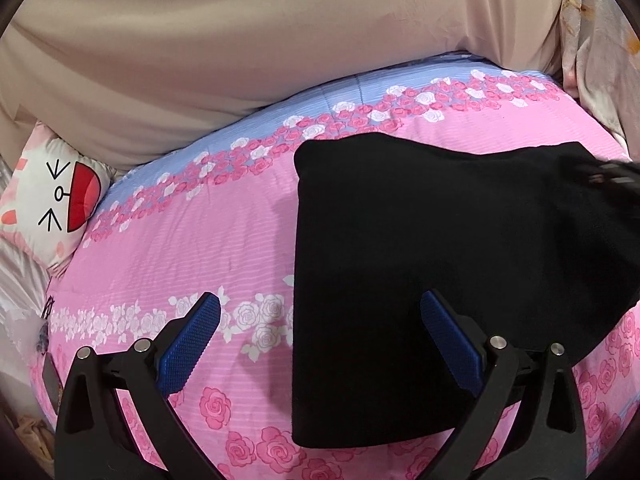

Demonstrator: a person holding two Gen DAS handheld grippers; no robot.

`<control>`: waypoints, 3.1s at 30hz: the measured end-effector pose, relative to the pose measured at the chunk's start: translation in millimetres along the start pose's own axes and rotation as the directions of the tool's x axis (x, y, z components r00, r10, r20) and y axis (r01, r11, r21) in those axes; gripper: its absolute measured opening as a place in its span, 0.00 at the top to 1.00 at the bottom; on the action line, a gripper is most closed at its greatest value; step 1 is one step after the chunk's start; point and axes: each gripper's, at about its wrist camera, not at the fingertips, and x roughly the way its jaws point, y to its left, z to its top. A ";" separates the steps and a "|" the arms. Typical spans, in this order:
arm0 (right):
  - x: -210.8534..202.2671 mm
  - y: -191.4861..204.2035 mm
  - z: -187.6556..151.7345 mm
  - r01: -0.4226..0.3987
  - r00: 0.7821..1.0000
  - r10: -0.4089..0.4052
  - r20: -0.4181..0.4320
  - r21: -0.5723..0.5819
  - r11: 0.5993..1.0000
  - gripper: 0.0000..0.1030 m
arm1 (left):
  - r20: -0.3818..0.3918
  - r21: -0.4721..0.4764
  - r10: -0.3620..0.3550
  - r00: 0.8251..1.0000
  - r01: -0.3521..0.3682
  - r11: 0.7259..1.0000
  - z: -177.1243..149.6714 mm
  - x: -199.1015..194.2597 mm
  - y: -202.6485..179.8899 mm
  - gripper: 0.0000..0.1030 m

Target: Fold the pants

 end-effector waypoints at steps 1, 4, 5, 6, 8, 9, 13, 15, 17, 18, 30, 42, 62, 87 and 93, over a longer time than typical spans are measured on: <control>12.1 -7.3 -5.3 0.028 0.999 -0.028 -0.028 0.016 0.999 1.00 | 0.000 -0.002 -0.007 1.000 0.007 1.000 -1.0 0.2 0.9 0.05; 16.2 -31.1 -17.8 -0.048 0.999 0.049 0.000 0.140 0.989 1.00 | -0.002 -0.003 -0.030 1.000 0.030 1.000 -3.7 1.8 2.3 0.05; 6.1 -36.2 -19.3 -0.053 0.999 0.053 0.005 0.169 0.984 1.00 | -0.002 0.000 -0.036 0.999 0.036 0.999 -4.4 2.2 2.6 0.05; -4.5 -39.8 -21.5 -0.050 0.999 0.047 0.021 0.183 0.982 1.00 | 0.007 -0.001 -0.055 0.998 0.055 0.998 -5.1 1.5 5.1 0.05; -27.9 -50.7 -29.1 -0.040 0.998 0.028 0.060 0.210 0.977 0.88 | 0.018 -0.033 -0.120 0.993 0.121 0.992 -5.8 0.3 13.6 0.05; -41.1 -60.3 -36.8 -0.008 0.997 -0.008 0.071 0.229 0.973 0.66 | 0.021 -0.066 -0.182 0.983 0.183 0.981 -6.9 1.2 21.6 0.05; -57.2 -91.9 -71.5 0.005 0.999 -0.017 0.035 0.318 0.948 0.24 | -0.043 -0.284 -0.409 0.912 0.381 0.880 -16.4 34.8 51.6 0.05; -49.1 -101.9 -88.0 -0.053 0.998 0.056 0.004 0.381 0.923 0.24 | -0.073 -0.374 -0.497 0.865 0.438 0.817 -22.5 54.3 54.5 0.05; -36.5 -106.8 -99.1 -0.073 0.995 0.093 -0.027 0.419 0.905 0.24 | -0.094 -0.442 -0.578 0.811 0.486 0.754 -28.3 69.7 51.6 0.04; -28.7 -108.5 -104.8 -0.138 0.987 0.162 -0.013 0.451 0.882 0.25 | -0.071 -0.428 -0.565 0.822 0.486 0.762 -27.2 66.5 49.6 0.04; -32.9 -14.1 -74.1 -0.306 0.949 0.316 0.014 0.300 0.904 0.62 | -0.029 -0.326 -0.547 0.837 0.509 0.797 -28.1 21.5 120.0 0.66; -82.0 61.5 -1.2 -0.082 0.986 0.080 0.149 0.008 0.997 0.60 | 0.094 -0.228 -0.087 0.992 0.107 0.968 -50.1 -21.9 128.9 0.12; 21.0 24.0 13.9 0.055 0.998 -0.053 -0.020 0.150 0.987 0.99 | -0.025 -0.138 -0.139 0.990 0.134 0.981 -44.2 21.7 81.5 0.05; -47.9 -13.9 -116.7 -0.144 0.987 0.160 -0.018 0.339 0.930 0.42 | -0.068 -0.311 -0.303 0.950 0.269 0.912 -67.3 20.3 95.1 0.04; -23.5 -10.6 -121.7 -0.250 0.964 0.267 0.009 0.384 0.889 0.57 | -0.027 -0.435 -0.491 0.871 0.432 0.790 -75.2 41.8 105.9 0.36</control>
